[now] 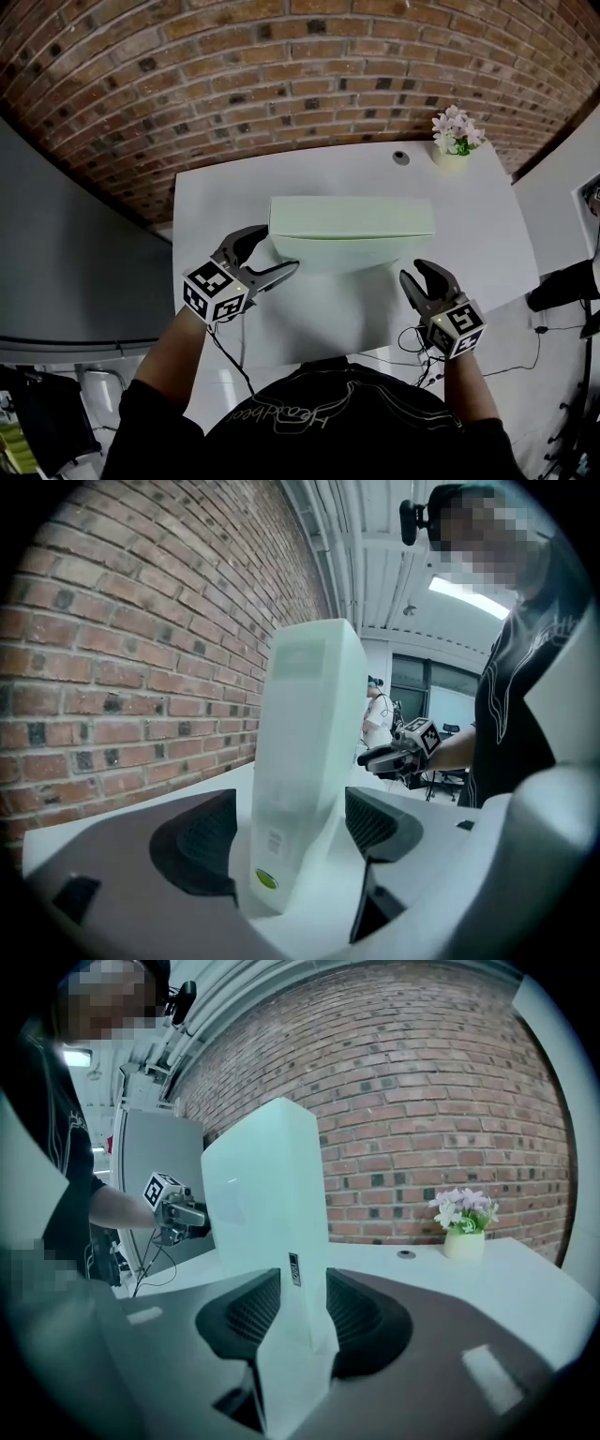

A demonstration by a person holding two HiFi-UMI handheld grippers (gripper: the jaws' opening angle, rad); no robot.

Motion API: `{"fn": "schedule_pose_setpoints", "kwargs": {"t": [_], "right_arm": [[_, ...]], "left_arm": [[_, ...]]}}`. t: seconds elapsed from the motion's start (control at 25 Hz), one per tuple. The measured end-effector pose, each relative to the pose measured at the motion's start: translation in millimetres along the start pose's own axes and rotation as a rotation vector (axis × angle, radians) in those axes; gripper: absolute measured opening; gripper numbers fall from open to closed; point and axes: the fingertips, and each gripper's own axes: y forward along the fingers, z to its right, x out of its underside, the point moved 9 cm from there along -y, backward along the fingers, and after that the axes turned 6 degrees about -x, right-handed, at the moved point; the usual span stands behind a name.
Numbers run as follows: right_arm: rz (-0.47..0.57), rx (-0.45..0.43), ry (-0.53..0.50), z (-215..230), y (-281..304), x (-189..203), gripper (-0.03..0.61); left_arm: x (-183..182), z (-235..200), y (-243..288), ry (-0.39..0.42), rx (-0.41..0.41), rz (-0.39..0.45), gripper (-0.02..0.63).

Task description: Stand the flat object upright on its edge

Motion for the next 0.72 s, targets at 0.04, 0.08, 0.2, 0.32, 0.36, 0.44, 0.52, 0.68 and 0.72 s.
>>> {"fn": "schedule_pose_setpoints", "kwargs": {"t": [0.04,0.08,0.2,0.32,0.36,0.44,0.52,0.68,0.72], "right_arm": [[-0.001,0.005,0.004,-0.4,-1.9,0.9,0.144],[-0.003,0.009,0.008,-1.0,-3.7,2.0,0.144],[-0.004,0.02,0.024,-3.1,-9.9,6.0,0.144],[-0.008,0.031,0.043,-5.5,-16.0,11.7,0.144],[-0.011,0.034,0.047,-6.8,-17.8,13.8,0.144],[-0.017,0.04,0.053,-9.5,-20.7,17.5,0.144],[-0.023,0.045,0.06,-12.2,-22.5,20.7,0.144],[-0.025,0.055,0.076,-17.8,-24.0,28.9,0.144],[-0.025,0.056,0.078,-19.5,-24.1,30.3,0.144]], "left_arm": [[-1.4,-2.2,1.7,0.008,0.015,-0.004,0.342],[-3.0,-4.0,3.1,0.015,0.031,-0.006,0.342],[-8.0,-7.1,6.9,0.039,0.081,-0.004,0.342],[-11.3,-9.3,11.7,0.066,0.126,-0.017,0.342],[-12.0,-9.9,12.9,0.073,0.138,-0.021,0.342],[-13.2,-10.3,14.9,0.083,0.16,-0.025,0.342],[-13.3,-10.8,16.7,0.09,0.177,-0.028,0.342],[-11.9,-11.0,20.0,0.107,0.188,-0.025,0.341],[-11.6,-11.0,20.5,0.112,0.188,-0.023,0.341]]}}
